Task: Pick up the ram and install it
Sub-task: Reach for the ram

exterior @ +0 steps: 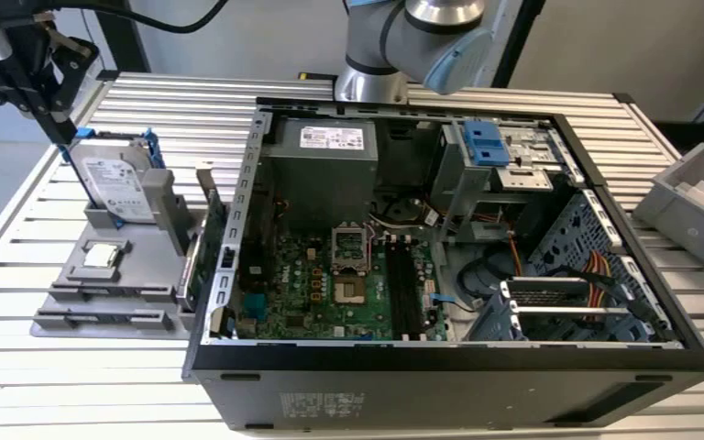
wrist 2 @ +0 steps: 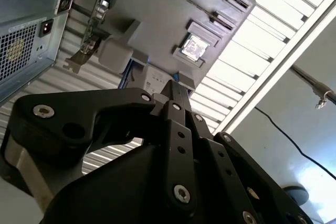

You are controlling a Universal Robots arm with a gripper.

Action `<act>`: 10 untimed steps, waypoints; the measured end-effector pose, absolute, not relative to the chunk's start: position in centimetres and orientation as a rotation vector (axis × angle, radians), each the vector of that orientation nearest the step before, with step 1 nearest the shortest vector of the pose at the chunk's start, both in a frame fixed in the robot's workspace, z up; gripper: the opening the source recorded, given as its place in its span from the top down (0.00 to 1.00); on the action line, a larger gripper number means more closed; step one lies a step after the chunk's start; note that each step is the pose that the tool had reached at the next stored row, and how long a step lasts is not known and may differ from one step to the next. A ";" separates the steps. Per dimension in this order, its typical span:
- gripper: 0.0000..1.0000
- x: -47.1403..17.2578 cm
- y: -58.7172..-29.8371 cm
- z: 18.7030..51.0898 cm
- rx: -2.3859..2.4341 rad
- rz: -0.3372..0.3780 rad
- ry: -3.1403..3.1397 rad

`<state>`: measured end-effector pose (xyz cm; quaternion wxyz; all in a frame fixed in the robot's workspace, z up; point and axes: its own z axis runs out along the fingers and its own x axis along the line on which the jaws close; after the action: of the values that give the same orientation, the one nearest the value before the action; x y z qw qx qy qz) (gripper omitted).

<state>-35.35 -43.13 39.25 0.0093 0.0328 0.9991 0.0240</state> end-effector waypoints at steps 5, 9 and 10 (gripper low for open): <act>1.00 -35.4 -43.9 39.3 0.102 0.075 3.121; 1.00 -35.5 -44.5 39.2 0.102 0.075 3.120; 1.00 -35.5 -44.7 39.2 0.102 0.075 3.120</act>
<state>-35.48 -44.68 39.25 0.0093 0.0328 0.9991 0.0240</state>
